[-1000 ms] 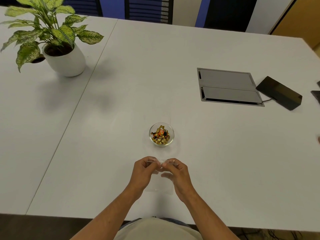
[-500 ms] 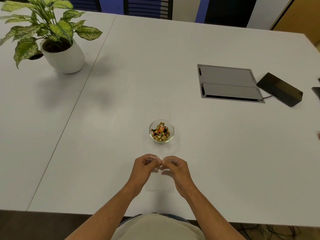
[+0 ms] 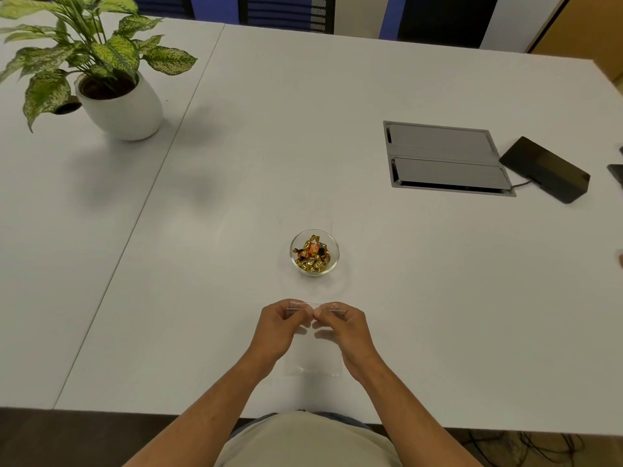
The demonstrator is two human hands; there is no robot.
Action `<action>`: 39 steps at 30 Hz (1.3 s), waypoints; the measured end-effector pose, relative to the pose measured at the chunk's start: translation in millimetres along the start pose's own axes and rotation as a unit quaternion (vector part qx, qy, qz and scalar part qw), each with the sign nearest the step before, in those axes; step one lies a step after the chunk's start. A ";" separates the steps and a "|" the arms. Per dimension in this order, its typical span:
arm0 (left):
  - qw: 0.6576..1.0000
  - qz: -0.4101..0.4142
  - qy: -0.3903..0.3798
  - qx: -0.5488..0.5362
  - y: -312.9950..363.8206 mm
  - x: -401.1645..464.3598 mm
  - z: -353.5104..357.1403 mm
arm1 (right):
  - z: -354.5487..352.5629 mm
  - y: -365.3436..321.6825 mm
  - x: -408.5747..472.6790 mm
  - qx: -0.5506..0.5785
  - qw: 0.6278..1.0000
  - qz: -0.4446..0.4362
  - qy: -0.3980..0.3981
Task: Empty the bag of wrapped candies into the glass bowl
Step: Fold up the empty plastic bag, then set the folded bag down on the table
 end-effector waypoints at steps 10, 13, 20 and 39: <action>0.993 -0.076 -0.067 -0.055 -16.6 4.1 -4.3 | -5.3 24.3 2.8 0.064 0.993 0.081 -0.047; 0.989 -0.088 -0.100 -0.067 -17.3 6.8 0.9 | -9.5 28.9 6.2 0.088 0.990 0.098 -0.056; 0.988 -0.124 -0.072 -0.061 -34.4 18.5 -1.9 | -18.4 41.3 17.6 0.068 0.991 0.112 -0.029; 0.968 -0.062 0.159 0.183 -38.1 70.1 -29.7 | -42.6 45.1 68.0 -0.202 0.969 0.047 0.134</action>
Point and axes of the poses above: each hand's wrist, its own x-axis towards the middle knuckle, its own z-axis out of the palm, y = z × x, the point moved 9 cm from there along x, towards the middle knuckle, and after that the axes turned 1 degree about y, right-handed, at the moved point
